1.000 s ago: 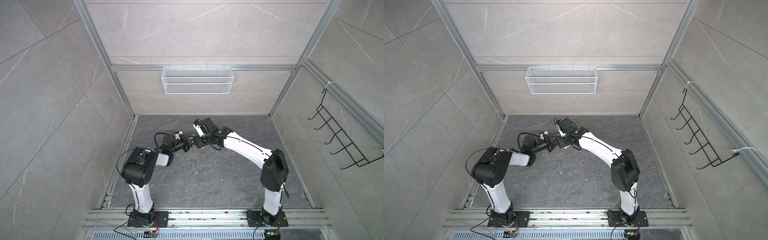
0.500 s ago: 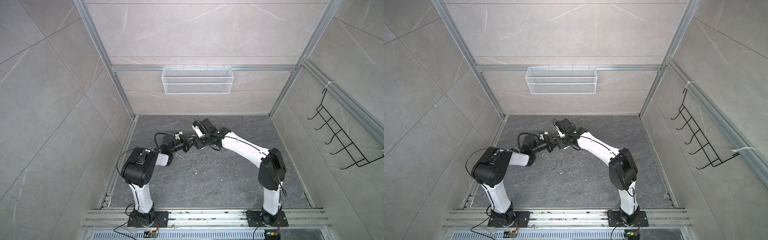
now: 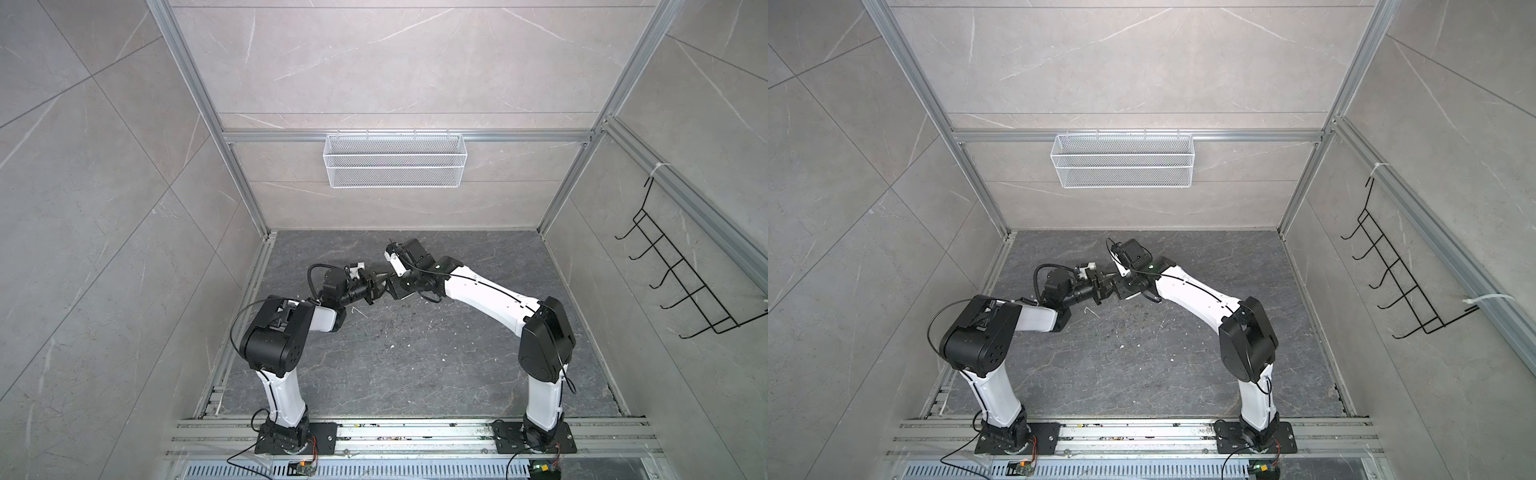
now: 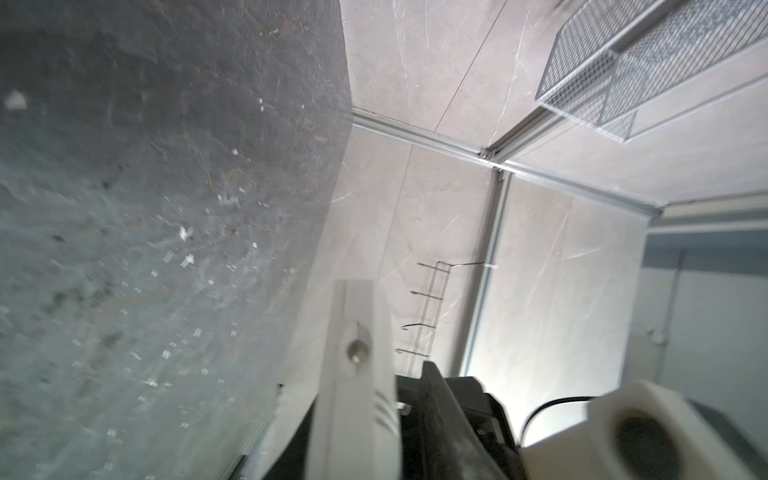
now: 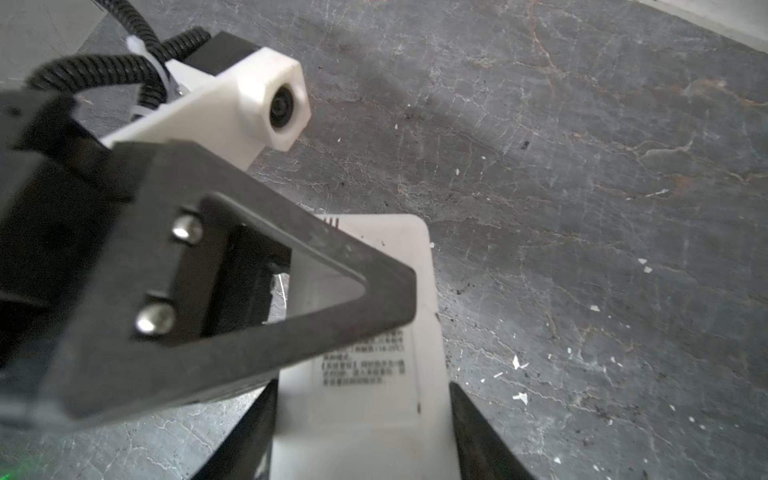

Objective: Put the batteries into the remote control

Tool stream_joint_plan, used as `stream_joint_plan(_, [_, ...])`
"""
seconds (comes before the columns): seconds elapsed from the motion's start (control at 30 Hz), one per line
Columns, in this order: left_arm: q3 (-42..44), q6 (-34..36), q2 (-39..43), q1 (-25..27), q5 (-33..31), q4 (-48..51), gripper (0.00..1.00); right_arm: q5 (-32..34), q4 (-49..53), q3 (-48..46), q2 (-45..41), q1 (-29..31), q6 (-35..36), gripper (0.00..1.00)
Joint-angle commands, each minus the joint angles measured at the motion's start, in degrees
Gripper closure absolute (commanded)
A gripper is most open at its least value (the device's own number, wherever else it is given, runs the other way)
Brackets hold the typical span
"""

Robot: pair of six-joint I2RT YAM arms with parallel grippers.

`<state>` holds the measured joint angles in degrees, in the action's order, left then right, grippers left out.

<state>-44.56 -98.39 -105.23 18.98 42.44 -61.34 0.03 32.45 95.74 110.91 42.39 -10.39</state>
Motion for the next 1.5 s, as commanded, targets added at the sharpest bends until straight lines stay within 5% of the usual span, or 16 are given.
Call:
stream_joint_plan(0.0, [-1.5,4.0,3.7,-0.1,0.5,-1.1,0.56,0.5,-3.7,-3.3,-3.9,-1.1,-5.2,0.62])
stream_joint_plan(0.2, [1.8,7.8,5.1,-2.9,-2.4,-1.1,0.25,-8.0,-15.1,-14.1,-9.2,-6.6,-18.3,0.63])
stream_joint_plan(0.37, [4.6,20.7,11.8,-4.2,-9.2,13.4,0.00,-23.2,-35.9,-26.8,-11.4,-11.9,-36.3,0.64])
stream_joint_plan(0.5, [3.8,31.2,19.0,-3.5,-14.6,27.6,0.00,-32.1,-53.9,-31.6,-8.2,-13.2,-49.6,0.64])
stream_joint_plan(0.67, [2.3,32.8,21.1,-3.3,-13.5,29.1,0.00,-34.7,-68.0,-34.0,-4.8,-12.9,-57.6,0.65])
stream_joint_plan(0.93, [2.3,23.3,14.2,-1.3,-9.9,16.0,0.00,-36.0,-75.8,-33.2,-1.7,-10.3,-61.6,0.65])
stream_joint_plan(1.17, [2.5,15.1,8.3,-1.3,-8.5,2.8,0.11,-37.0,-76.2,-32.9,-0.8,-8.9,-61.2,0.66])
stream_joint_plan(1.47, [2.6,12.4,6.2,-1.3,-8.2,-1.4,0.24,-37.7,-74.5,-30.8,0.3,-7.9,-60.6,0.66])
